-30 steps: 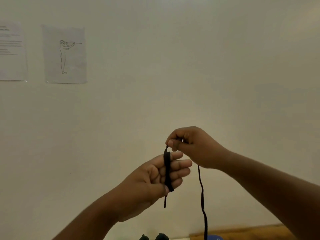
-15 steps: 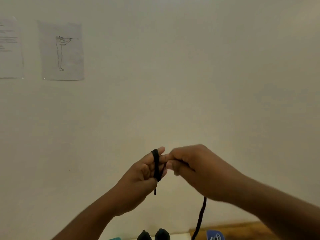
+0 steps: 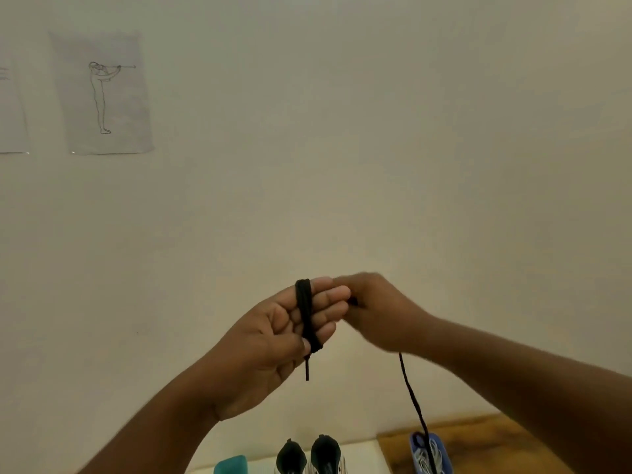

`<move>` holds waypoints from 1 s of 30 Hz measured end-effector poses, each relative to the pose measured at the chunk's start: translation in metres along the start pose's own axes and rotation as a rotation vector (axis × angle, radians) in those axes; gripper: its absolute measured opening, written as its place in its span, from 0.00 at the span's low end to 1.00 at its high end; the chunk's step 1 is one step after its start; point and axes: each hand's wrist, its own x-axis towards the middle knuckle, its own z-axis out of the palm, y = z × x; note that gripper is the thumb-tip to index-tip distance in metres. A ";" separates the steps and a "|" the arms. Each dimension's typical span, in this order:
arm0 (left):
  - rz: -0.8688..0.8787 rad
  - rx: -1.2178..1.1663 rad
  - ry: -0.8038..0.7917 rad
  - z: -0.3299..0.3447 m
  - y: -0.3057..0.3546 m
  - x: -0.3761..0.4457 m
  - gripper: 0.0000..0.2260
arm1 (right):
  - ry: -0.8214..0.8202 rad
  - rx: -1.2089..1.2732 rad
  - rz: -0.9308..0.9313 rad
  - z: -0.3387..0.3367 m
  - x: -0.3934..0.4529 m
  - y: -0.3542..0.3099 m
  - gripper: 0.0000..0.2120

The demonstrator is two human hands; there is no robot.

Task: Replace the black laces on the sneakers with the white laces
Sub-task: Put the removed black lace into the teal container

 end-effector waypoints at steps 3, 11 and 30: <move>0.051 0.012 0.080 -0.004 0.003 0.001 0.34 | -0.181 0.041 0.042 0.032 -0.037 -0.018 0.12; 0.049 0.118 0.219 -0.030 -0.006 -0.004 0.34 | -0.066 -0.051 -0.019 -0.007 -0.051 -0.063 0.10; -0.068 0.043 -0.004 0.008 -0.008 -0.014 0.32 | -0.135 -0.037 -0.080 -0.016 0.026 -0.019 0.06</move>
